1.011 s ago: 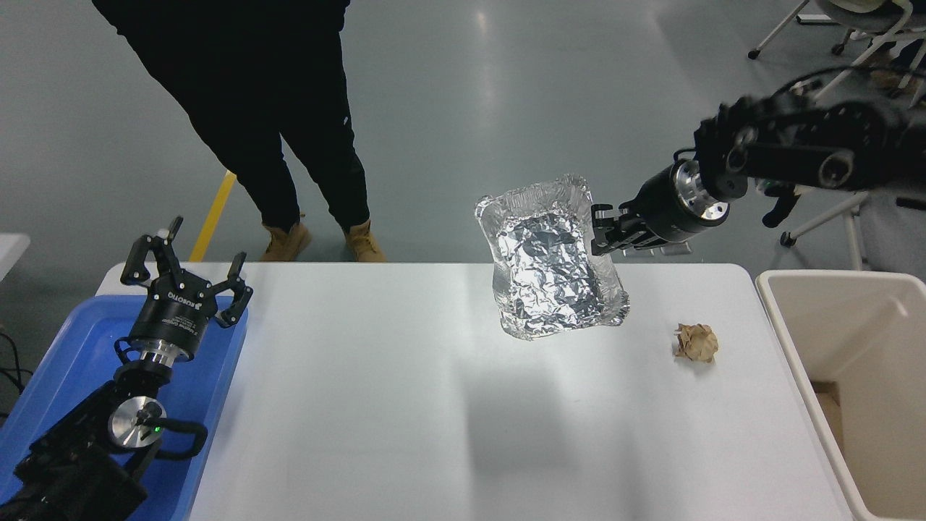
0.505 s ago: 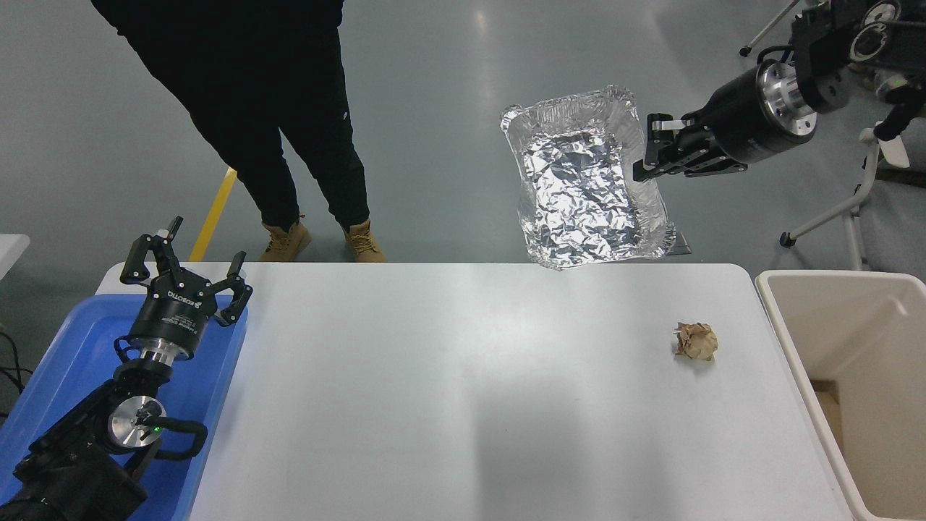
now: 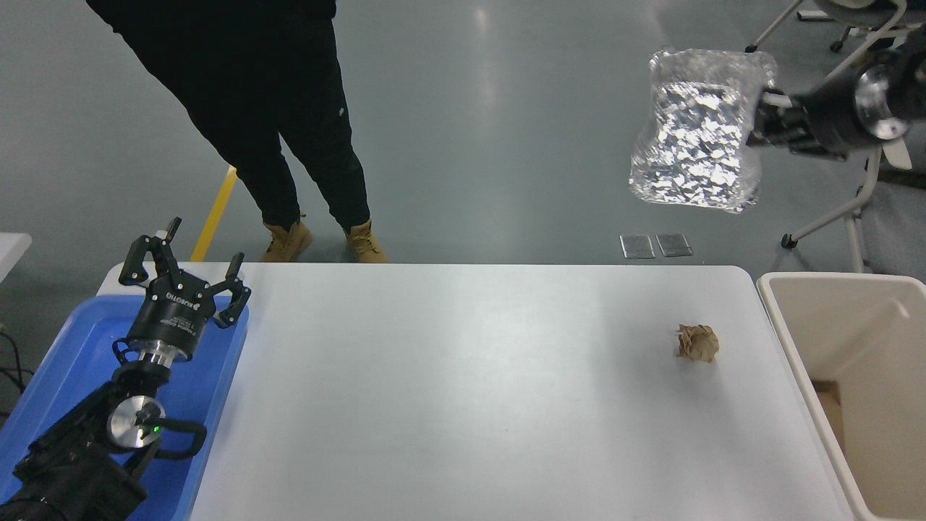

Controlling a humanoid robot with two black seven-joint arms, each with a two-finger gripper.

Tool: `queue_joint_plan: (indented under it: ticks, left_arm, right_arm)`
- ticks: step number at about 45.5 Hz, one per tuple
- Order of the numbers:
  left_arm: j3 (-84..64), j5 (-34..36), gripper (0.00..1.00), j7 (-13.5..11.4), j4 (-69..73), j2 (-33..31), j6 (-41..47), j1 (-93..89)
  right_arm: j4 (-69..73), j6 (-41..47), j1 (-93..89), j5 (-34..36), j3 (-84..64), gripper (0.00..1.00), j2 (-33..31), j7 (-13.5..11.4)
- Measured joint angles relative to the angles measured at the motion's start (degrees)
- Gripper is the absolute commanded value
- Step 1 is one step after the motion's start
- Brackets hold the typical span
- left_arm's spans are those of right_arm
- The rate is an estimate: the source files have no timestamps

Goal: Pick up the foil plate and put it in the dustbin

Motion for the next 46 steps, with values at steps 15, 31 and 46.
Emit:
queue_joint_plan:
  ticks: [15, 31, 46]
  left_arm:
    - [0.0, 0.0, 0.98, 0.0, 0.0, 0.0, 0.0, 0.0]
    - [0.0, 0.0, 0.98, 0.0, 0.0, 0.0, 0.0, 0.0]
    - [0.0, 0.0, 0.98, -0.1, 0.0, -0.1, 0.0, 0.0]
  right_arm:
    - [-13.0, -10.7, -18.1, 7.4, 4.0, 0.0, 0.1, -5.8]
    - [-15.8, -23.4, -34.6, 9.3, 13.8, 0.0, -0.2, -11.3]
    - [-16.2, -27.7, -42.4, 9.8, 16.7, 0.0, -0.2, -13.4]
